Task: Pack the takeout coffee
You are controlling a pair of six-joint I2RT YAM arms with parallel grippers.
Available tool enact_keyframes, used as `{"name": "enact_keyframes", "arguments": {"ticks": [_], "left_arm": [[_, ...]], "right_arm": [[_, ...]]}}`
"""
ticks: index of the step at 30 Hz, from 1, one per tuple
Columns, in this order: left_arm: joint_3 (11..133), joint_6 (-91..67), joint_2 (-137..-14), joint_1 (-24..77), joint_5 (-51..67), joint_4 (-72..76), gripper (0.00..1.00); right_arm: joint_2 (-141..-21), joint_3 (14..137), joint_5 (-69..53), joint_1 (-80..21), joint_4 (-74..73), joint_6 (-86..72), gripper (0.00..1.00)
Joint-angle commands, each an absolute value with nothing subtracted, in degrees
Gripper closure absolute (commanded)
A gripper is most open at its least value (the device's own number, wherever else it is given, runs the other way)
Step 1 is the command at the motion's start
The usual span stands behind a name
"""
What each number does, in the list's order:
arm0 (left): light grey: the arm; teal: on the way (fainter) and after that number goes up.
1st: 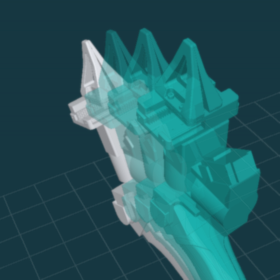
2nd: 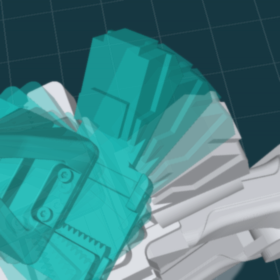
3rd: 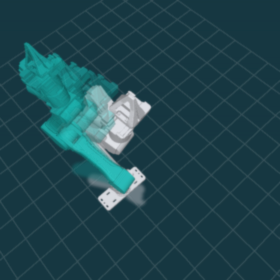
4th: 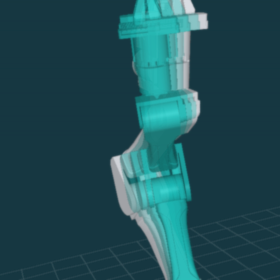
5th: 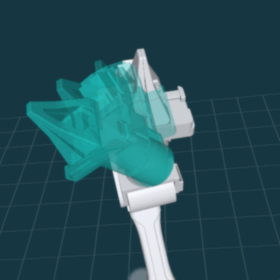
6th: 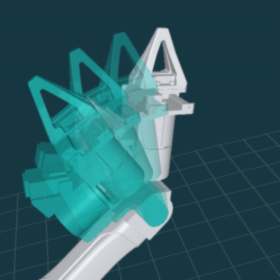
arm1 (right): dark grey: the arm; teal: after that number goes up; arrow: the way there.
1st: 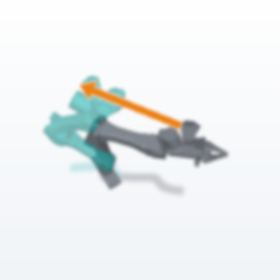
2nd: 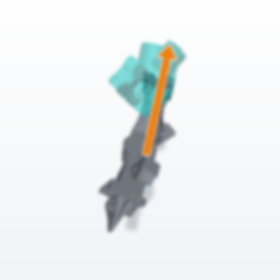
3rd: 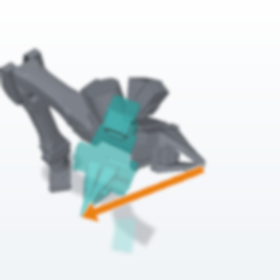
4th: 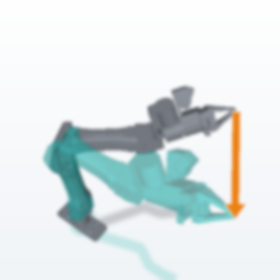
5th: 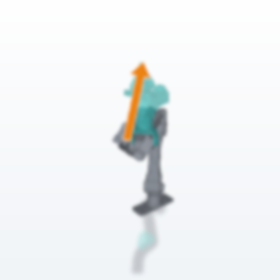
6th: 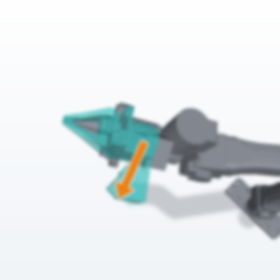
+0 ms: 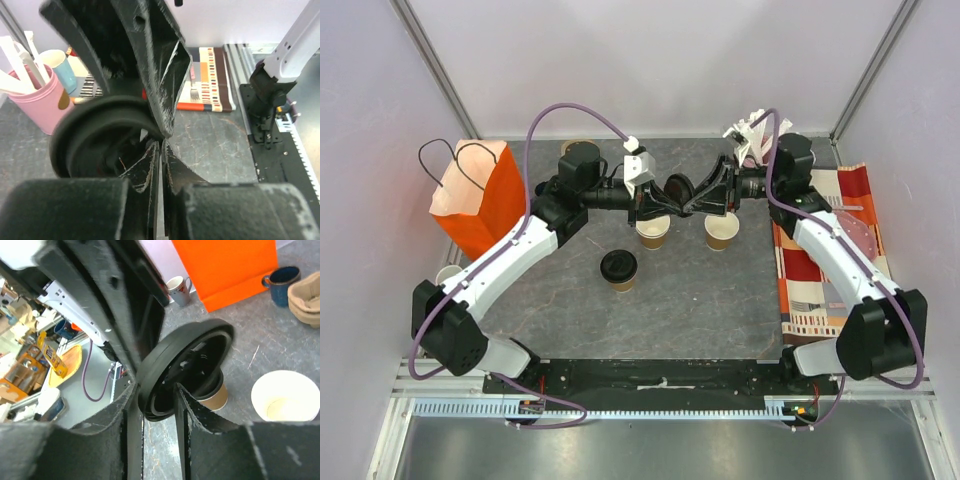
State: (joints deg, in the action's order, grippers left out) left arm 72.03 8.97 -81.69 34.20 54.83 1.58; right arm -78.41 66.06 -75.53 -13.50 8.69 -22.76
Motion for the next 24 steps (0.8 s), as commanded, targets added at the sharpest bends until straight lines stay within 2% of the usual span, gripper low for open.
{"name": "enact_keyframes", "arguments": {"ticks": [1,6,8,10,11,15,17,20,23,24], "left_arm": [[76.5,20.8,-80.3,35.2,50.9,-6.5,0.98],[76.6,26.3,-81.4,35.2,47.9,-11.2,0.98],[76.3,26.7,-81.6,35.2,48.0,-11.4,0.98],[76.3,26.5,-82.0,35.2,47.3,-12.0,0.98],[76.5,25.8,-82.5,35.2,46.2,-12.3,0.98],[76.7,23.6,-82.0,34.6,44.7,-13.1,0.98],[76.3,20.8,-81.6,33.6,43.8,-12.3,0.98],[75.9,16.5,-81.1,31.6,41.7,-12.1,0.98],[75.3,14.4,-80.0,30.2,38.2,-12.4,0.94],[75.0,13.5,-79.6,29.9,37.4,-12.3,0.89]], "right_arm": [[-80.2,65.0,-72.2,-13.5,6.5,-19.9,0.55],[-81.4,64.2,-68.9,-13.6,4.3,-18.5,0.55],[-81.8,64.2,-67.7,-13.5,3.5,-18.3,0.72],[-82.8,64.5,-63.8,-13.5,0.6,-17.0,0.80],[-83.1,65.1,-62.8,-13.4,-1.5,-16.2,0.80],[-84.1,68.4,-54.8,-13.4,-18.2,-6.6,0.75],[-83.2,68.6,-49.5,-13.9,-21.9,-2.8,0.64],[-81.0,67.0,-44.9,-15.6,-25.5,-0.9,0.57],[-79.1,65.6,-35.4,-21.3,-29.0,1.9,0.52],[-78.9,65.2,-33.1,-23.0,-30.5,3.1,0.50]]}}
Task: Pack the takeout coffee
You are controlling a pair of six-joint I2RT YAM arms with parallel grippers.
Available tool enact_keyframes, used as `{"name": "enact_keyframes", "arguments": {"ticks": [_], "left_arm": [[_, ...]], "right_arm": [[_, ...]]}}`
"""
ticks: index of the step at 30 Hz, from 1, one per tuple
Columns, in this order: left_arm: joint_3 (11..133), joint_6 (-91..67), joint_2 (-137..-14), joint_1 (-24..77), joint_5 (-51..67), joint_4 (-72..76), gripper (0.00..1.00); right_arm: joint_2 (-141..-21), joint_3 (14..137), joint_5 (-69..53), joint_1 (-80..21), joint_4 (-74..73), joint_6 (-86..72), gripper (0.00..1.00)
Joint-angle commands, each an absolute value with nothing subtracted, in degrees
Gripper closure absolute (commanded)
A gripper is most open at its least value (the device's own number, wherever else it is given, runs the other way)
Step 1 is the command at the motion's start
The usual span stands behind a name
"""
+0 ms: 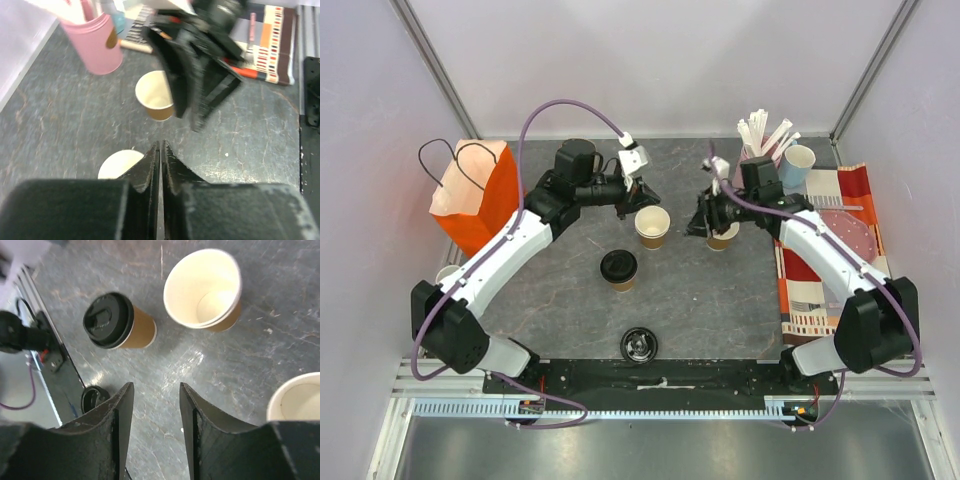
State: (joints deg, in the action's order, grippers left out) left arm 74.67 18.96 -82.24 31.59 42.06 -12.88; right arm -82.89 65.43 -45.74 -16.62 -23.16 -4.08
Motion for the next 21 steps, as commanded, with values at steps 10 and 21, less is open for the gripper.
{"name": "enact_keyframes", "arguments": {"ticks": [10,21], "left_arm": [[69.0,5.3,-70.1,26.7,12.7,-13.4,0.56],[55.0,-3.3,-55.2,24.7,-3.2,-17.8,0.51]], "right_arm": [[-75.5,58.8,-30.0,-35.5,-29.6,7.5,0.39],[-91.2,59.4,-18.6,-55.9,-20.2,1.0,0.26]]}}
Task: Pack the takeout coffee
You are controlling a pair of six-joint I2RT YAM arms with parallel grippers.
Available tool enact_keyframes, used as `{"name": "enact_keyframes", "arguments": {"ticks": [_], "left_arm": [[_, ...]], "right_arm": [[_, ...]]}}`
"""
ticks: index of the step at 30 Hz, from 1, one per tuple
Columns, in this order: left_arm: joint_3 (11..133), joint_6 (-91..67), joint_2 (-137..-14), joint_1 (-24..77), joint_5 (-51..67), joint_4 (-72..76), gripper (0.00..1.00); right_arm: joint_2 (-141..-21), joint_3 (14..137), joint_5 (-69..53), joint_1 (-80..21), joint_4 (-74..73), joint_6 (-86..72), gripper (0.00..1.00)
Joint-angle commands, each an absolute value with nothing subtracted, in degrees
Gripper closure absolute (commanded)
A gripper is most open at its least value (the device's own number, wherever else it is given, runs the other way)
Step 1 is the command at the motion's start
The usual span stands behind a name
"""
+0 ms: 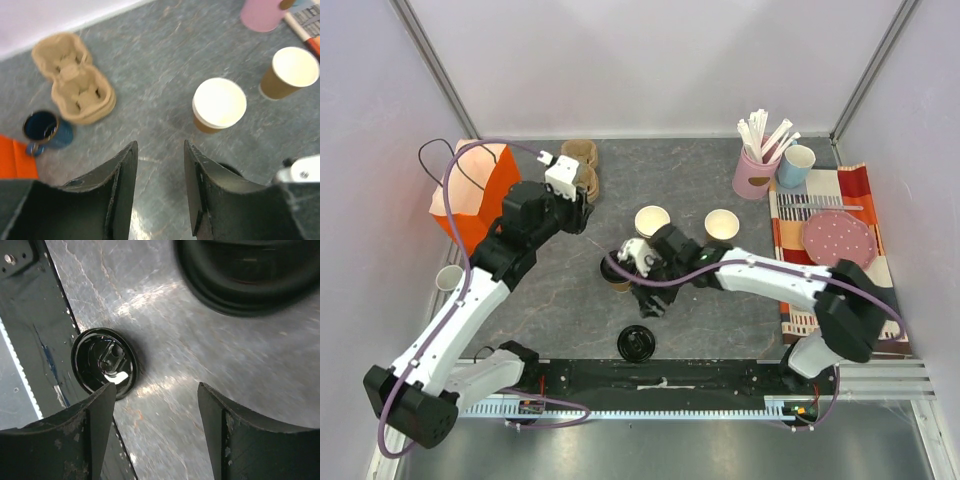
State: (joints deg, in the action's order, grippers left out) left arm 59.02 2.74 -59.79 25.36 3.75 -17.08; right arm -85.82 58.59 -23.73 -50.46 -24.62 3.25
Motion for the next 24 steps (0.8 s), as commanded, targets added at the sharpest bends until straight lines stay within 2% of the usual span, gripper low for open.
{"name": "enact_keyframes", "arguments": {"ticks": [1,8,11,18,23,24], "left_arm": [[54.5,-3.9,-53.5,24.7,-4.0,-17.8,0.51],[51.1,-1.6,-49.4,24.5,-7.1,-15.4,0.51],[50.7,-1.2,-49.0,24.5,-6.6,-15.5,0.51],[50.8,-0.1,-49.0,24.5,-5.6,-14.9,0.52],[51.2,1.4,-50.1,24.5,-0.5,-14.3,0.55],[51.3,1.7,-50.5,24.5,3.1,-14.2,0.56]], "right_arm": [[-92.1,59.6,-18.3,-57.9,-19.8,0.8,0.26],[-95.1,55.7,-17.5,-60.7,-14.5,1.5,0.27],[-99.2,57.4,-16.4,-62.5,-15.7,1.9,0.33],[-99.2,57.7,-13.5,-63.5,-17.4,1.9,0.75],[-96.2,59.0,-12.6,-63.5,-22.1,3.9,1.00],[-95.3,59.9,-12.3,-63.1,-23.1,4.1,1.00]]}}
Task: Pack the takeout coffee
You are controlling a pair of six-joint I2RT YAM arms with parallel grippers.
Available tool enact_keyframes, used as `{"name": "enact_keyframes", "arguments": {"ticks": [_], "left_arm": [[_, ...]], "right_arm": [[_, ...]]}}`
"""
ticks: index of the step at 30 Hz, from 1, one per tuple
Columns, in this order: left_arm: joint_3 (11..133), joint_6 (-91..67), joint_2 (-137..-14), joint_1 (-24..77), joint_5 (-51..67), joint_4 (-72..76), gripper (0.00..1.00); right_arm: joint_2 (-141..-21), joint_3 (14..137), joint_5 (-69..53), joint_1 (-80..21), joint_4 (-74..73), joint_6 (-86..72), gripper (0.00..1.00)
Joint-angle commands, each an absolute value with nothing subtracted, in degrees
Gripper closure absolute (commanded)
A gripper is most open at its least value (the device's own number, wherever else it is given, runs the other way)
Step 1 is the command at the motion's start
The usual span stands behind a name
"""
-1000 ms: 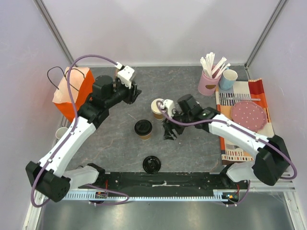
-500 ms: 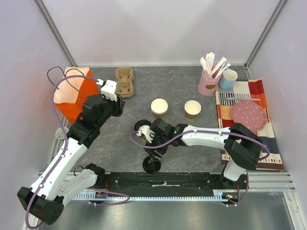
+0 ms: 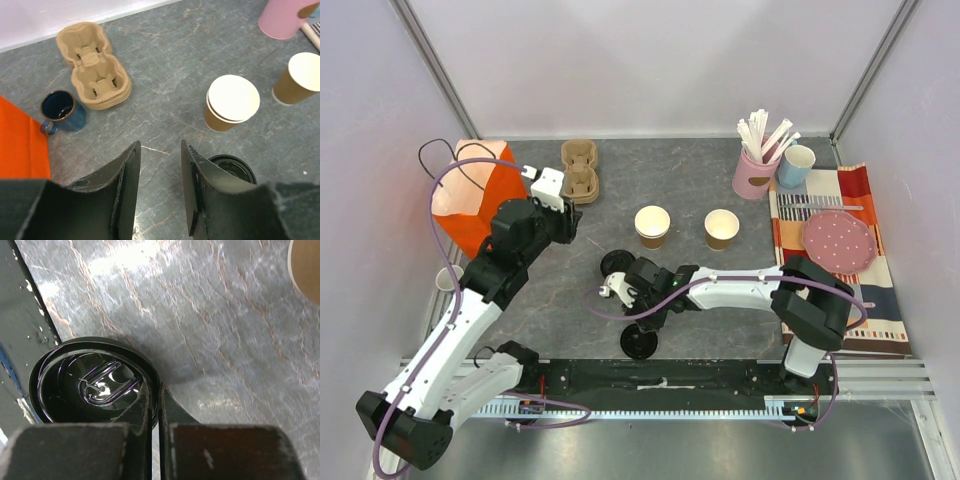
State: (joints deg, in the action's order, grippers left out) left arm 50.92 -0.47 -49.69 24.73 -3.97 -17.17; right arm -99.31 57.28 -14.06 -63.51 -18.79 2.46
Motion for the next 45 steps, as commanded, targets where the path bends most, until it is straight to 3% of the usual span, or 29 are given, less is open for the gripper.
{"name": "enact_keyframes", "arguments": {"ticks": [1,9,13,16,19,21,22,33,36,40,45], "left_arm": [[51.5,1.9,-50.7,24.5,5.0,-14.3,0.57],[54.9,0.5,-54.4,24.5,31.4,-13.6,0.62],[58.4,-6.7,-58.3,24.5,41.1,-9.9,0.60],[61.1,-14.7,-61.4,24.5,46.2,-4.8,0.50],[64.0,-21.9,-64.8,24.5,46.9,-1.1,0.26],[65.1,-25.5,-66.9,24.5,47.9,2.1,0.15],[65.7,-26.4,-67.3,24.5,48.4,3.2,0.03],[67.6,-21.1,-71.4,24.6,45.4,-2.1,0.00],[68.6,-18.7,-72.2,24.6,44.4,-3.5,0.06],[69.0,-17.2,-72.2,24.6,46.5,-3.1,0.39],[68.7,-16.4,-72.0,24.6,50.6,-3.1,0.67]], "right_arm": [[-93.0,60.2,-12.7,-62.8,-24.0,4.2,1.00],[-75.6,62.5,-7.0,-54.4,-25.0,1.4,1.00],[-67.4,61.4,-0.5,-49.5,-13.4,-2.6,1.00],[-67.1,62.2,13.8,-48.8,-7.4,-1.6,1.00],[-68.4,63.6,18.1,-48.8,-2.7,1.1,1.00],[-69.7,65.1,18.4,-48.8,-1.5,3.0,1.00],[-70.1,65.8,18.6,-48.6,-1.8,3.2,1.00],[-69.1,67.3,12.8,-48.2,-1.5,4.5,1.00],[-68.6,66.9,10.6,-48.1,-1.1,4.8,1.00],[-68.3,66.5,9.7,-48.2,-0.8,5.3,1.00],[-68.6,66.1,8.4,-47.9,-0.8,5.4,1.00]]}}
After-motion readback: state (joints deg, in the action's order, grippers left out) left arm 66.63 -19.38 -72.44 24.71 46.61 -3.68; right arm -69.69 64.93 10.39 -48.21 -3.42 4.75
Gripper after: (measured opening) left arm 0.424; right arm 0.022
